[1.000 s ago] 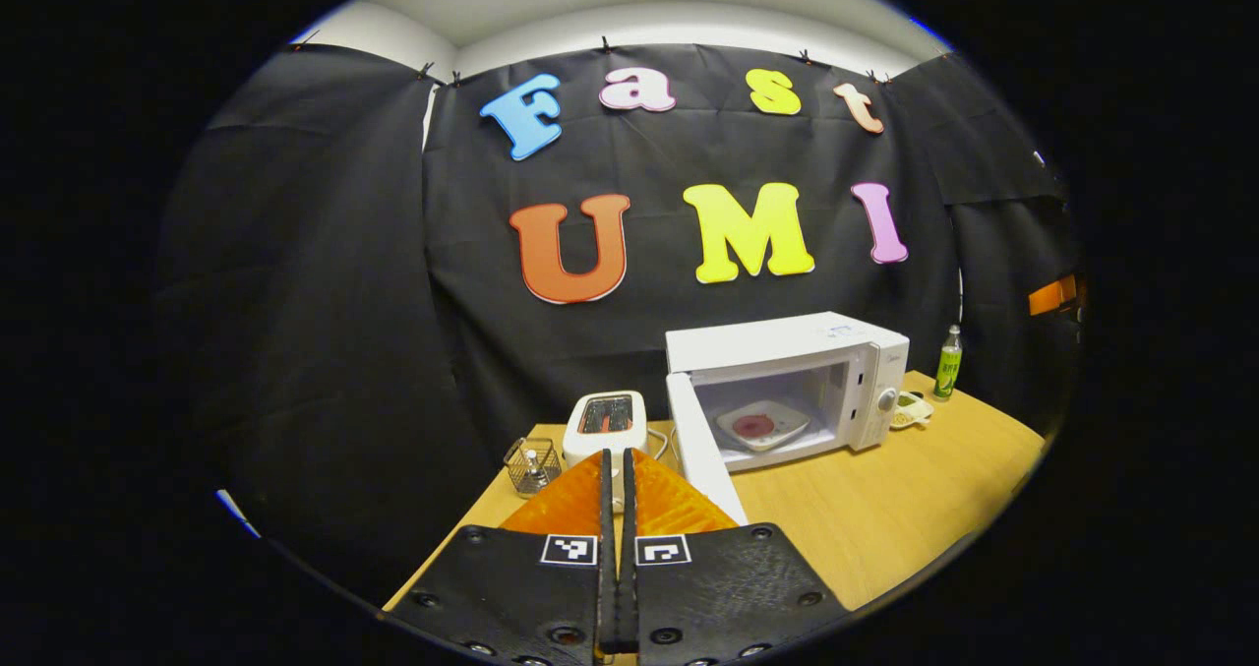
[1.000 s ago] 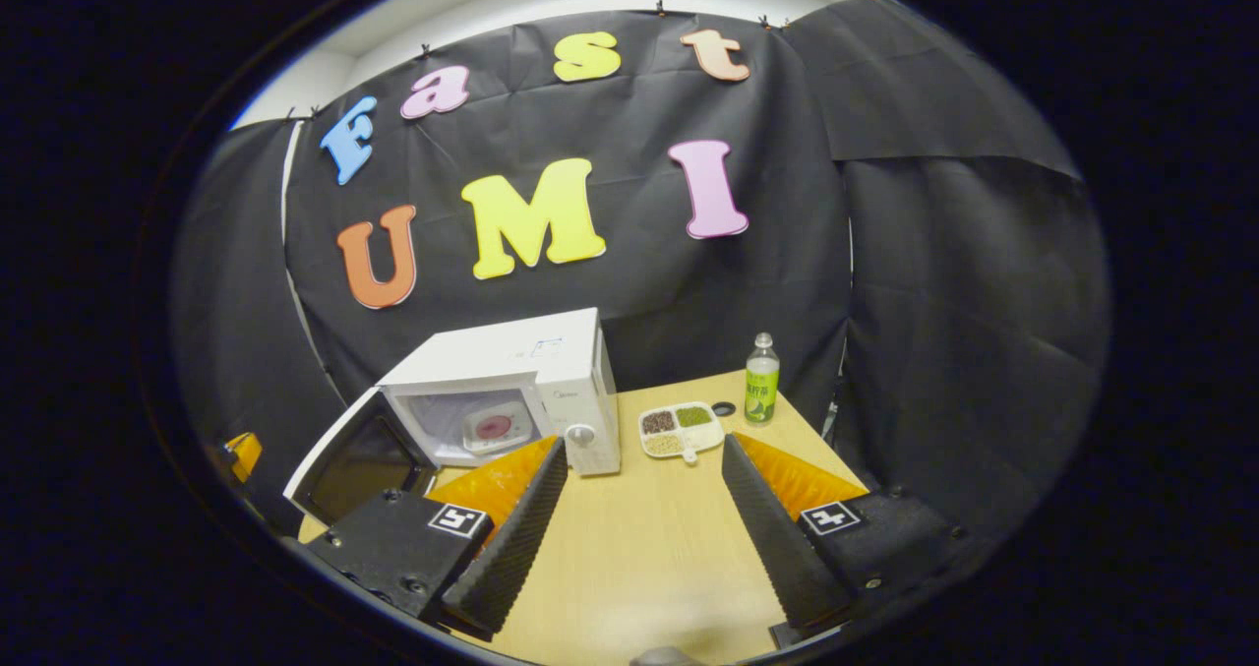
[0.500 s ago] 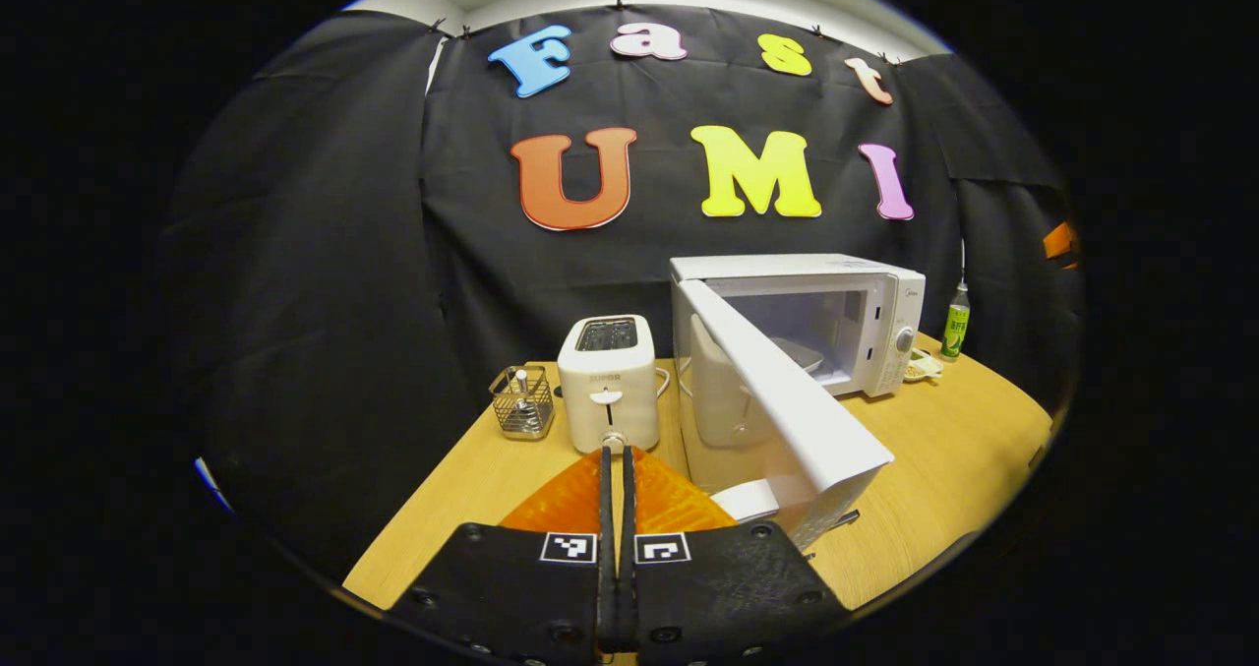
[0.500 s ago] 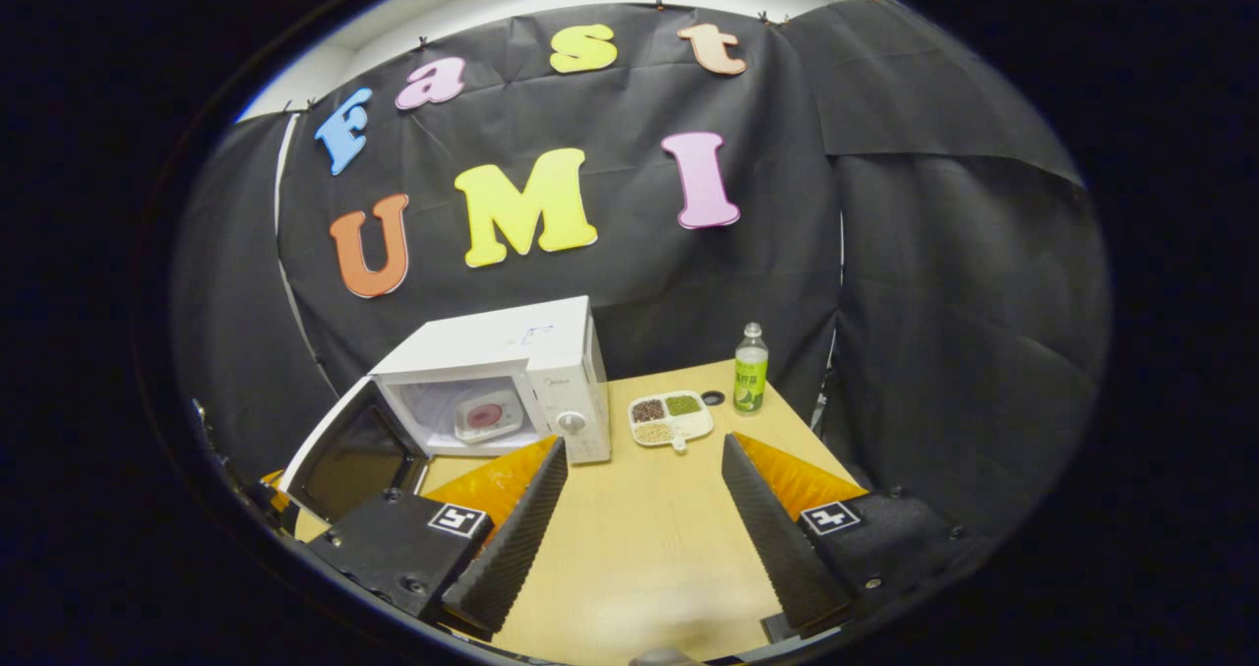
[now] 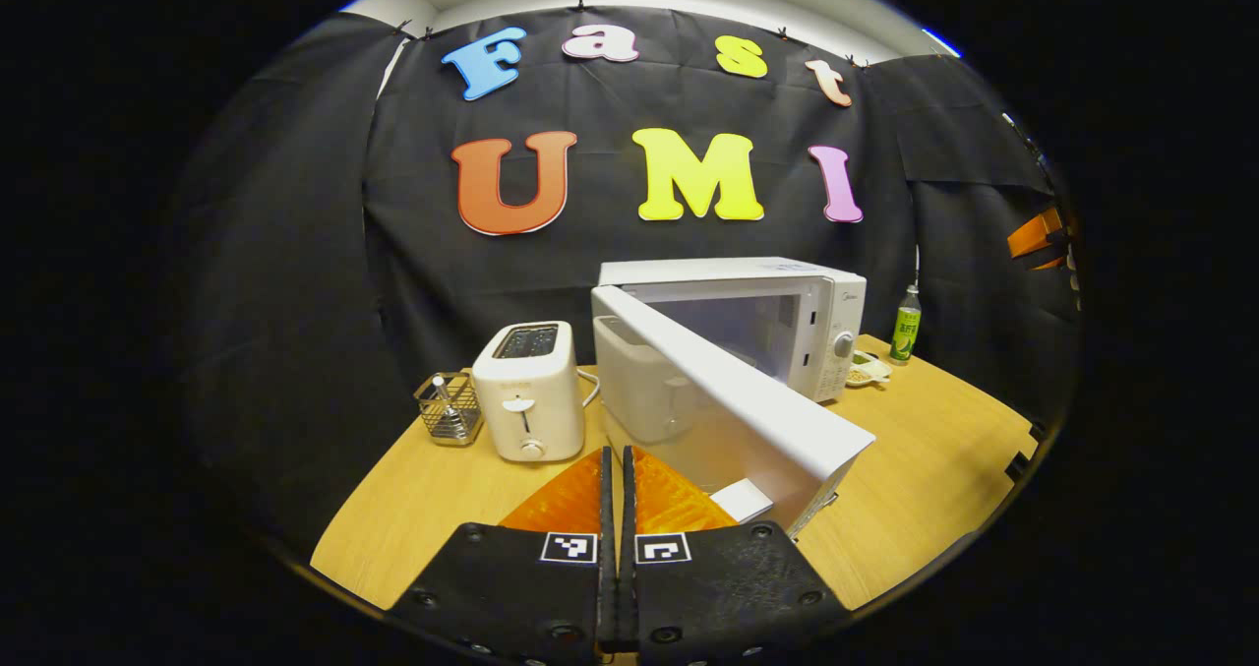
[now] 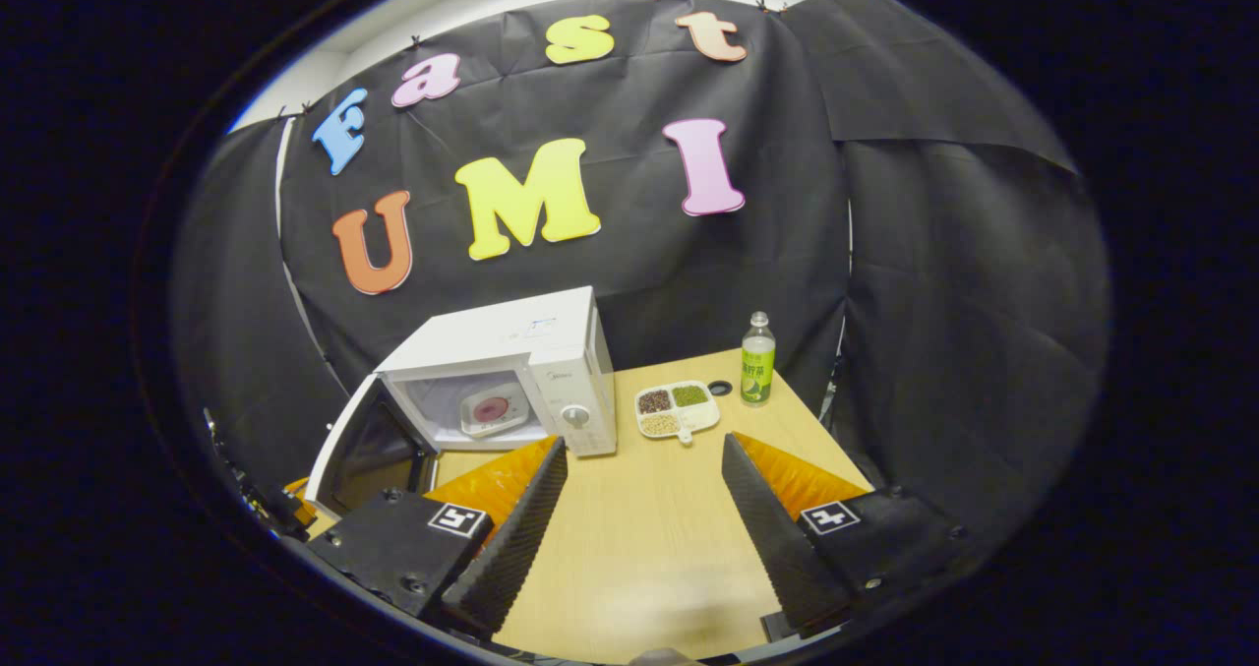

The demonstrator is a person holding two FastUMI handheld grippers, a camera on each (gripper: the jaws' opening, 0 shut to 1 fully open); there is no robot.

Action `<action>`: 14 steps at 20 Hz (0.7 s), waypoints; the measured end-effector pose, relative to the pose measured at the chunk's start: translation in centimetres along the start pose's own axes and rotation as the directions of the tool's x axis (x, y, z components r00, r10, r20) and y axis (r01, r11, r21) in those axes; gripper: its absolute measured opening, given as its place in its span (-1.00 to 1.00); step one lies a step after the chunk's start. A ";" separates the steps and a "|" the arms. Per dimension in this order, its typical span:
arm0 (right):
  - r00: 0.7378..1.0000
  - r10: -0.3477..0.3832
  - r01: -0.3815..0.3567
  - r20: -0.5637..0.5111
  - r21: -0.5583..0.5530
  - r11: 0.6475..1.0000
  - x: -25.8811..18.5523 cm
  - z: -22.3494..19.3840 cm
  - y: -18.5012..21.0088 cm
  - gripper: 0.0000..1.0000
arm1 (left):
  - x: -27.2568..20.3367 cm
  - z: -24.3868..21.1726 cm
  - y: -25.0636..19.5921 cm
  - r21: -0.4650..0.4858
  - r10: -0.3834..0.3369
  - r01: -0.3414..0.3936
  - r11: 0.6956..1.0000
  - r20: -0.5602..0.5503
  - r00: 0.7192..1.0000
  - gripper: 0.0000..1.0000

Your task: Open the microwave oven with the left hand, put the food in, and close the microwave oven.

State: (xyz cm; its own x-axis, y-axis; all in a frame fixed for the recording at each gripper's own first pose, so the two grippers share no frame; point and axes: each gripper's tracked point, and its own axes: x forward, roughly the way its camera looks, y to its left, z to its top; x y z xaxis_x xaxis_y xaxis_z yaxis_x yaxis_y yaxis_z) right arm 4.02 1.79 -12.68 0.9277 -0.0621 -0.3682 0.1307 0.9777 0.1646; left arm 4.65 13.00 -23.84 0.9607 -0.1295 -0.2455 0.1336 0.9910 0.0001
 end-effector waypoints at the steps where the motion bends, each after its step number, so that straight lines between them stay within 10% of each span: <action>1: 1.000 -0.003 0.003 -0.004 0.006 1.000 0.1 0.0 -0.4 0.83 | 0.3 0.0 -1.2 0.005 -0.021 0.021 1.000 -0.003 1.000 -1.00; 14: 0.999 -0.034 0.035 -0.025 0.023 0.999 0.9 1.2 -4.5 1.00 | 6.4 1.2 -13.4 0.056 -0.215 0.215 0.975 0.002 0.977 -1.00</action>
State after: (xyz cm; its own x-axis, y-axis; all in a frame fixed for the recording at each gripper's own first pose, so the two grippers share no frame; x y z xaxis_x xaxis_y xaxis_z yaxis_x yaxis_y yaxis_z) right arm 4.73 -2.94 -12.66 0.9134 -0.0904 -0.3968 0.1711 0.9700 0.1728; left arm 9.33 -1.13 -24.23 0.9099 -0.3398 -0.2379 0.3502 0.9367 0.0013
